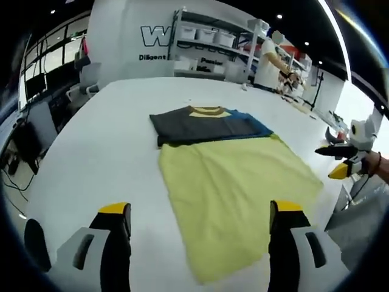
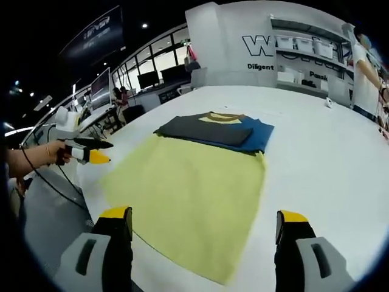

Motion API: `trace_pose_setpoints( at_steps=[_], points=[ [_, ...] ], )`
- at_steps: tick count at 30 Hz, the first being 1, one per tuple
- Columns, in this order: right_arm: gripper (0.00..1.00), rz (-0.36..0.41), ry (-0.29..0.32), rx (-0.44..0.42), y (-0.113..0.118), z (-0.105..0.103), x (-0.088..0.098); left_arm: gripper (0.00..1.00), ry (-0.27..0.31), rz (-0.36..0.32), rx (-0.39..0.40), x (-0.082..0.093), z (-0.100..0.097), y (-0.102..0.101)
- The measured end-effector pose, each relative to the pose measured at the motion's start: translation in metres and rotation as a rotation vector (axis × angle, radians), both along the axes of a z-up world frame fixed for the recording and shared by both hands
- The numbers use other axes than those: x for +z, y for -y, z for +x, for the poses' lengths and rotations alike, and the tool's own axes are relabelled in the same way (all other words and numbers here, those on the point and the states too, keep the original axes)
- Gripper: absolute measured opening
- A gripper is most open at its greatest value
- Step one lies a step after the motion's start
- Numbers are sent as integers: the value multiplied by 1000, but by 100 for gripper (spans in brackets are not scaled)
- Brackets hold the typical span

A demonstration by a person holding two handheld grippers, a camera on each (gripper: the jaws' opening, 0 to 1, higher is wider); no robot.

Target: Fold the garment on the visible template until the final outline fits inside the template.

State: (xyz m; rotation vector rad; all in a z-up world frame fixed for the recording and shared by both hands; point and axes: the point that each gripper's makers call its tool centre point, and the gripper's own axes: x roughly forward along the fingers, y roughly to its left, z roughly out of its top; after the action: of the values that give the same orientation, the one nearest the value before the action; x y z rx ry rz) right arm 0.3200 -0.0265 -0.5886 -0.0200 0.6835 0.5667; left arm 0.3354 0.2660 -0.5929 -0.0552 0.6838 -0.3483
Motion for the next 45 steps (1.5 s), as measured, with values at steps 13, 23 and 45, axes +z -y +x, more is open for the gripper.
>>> trace_pose_setpoints(
  at_steps=[13, 23, 45],
  points=[
    [77, -48, -58, -36, -2, -25, -26, 72, -88, 10, -12, -15, -27, -3],
    [66, -124, -55, -29, 6, -34, -35, 58, -152, 49, 19, -30, -40, -13],
    [38, -167, -122, -111, 25, -47, -52, 34, -222, 153, 30, -43, -55, -23]
  ],
)
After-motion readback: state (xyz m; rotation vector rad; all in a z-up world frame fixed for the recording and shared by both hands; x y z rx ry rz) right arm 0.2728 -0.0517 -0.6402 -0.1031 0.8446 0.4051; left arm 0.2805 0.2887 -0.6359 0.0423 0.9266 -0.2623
